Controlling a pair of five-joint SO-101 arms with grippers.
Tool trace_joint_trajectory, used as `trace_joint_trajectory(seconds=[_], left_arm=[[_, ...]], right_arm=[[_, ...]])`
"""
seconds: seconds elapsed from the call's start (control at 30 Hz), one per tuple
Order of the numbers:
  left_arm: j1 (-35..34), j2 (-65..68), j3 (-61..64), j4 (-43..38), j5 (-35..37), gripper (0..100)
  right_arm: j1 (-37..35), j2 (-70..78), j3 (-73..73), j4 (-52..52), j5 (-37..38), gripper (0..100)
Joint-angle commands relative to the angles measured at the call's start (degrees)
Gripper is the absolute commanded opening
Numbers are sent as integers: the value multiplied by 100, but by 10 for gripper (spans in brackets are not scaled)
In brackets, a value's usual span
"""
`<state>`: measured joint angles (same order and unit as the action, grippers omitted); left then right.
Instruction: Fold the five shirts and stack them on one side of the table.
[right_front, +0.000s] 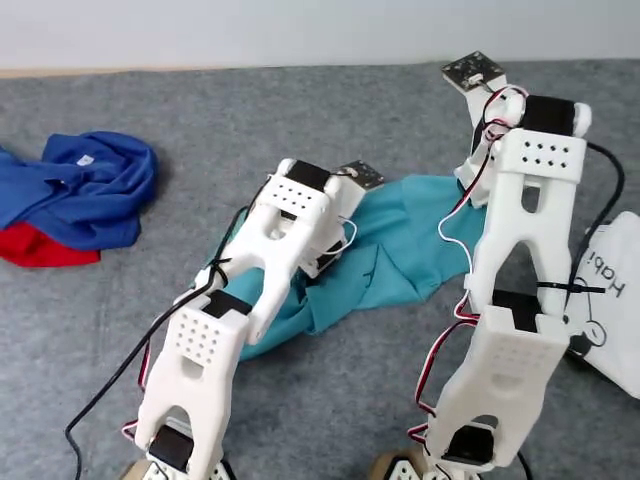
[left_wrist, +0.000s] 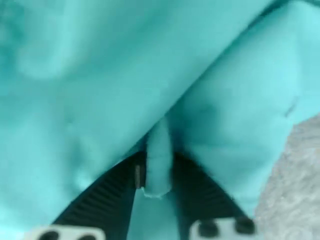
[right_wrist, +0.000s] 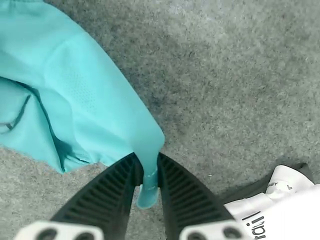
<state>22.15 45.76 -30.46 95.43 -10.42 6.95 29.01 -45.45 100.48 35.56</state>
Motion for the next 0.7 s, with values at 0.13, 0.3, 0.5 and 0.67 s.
trace_joint_trajectory(seconds=[0.13, 0.3, 0.5, 0.67], left_arm=[[-141, -844, -593, 510, -149, 2], [-422, -2154, -549, 510, -141, 2], [-1196, -3657, -576, 510, 114, 2], [-1433, -4932, -558, 510, 448, 2]], right_arm=[[-13, -409, -62, 242, -26, 11], [75, -690, -70, 242, -18, 11], [426, -1323, -70, 242, -18, 10], [514, -2141, -35, 251, -53, 10]])
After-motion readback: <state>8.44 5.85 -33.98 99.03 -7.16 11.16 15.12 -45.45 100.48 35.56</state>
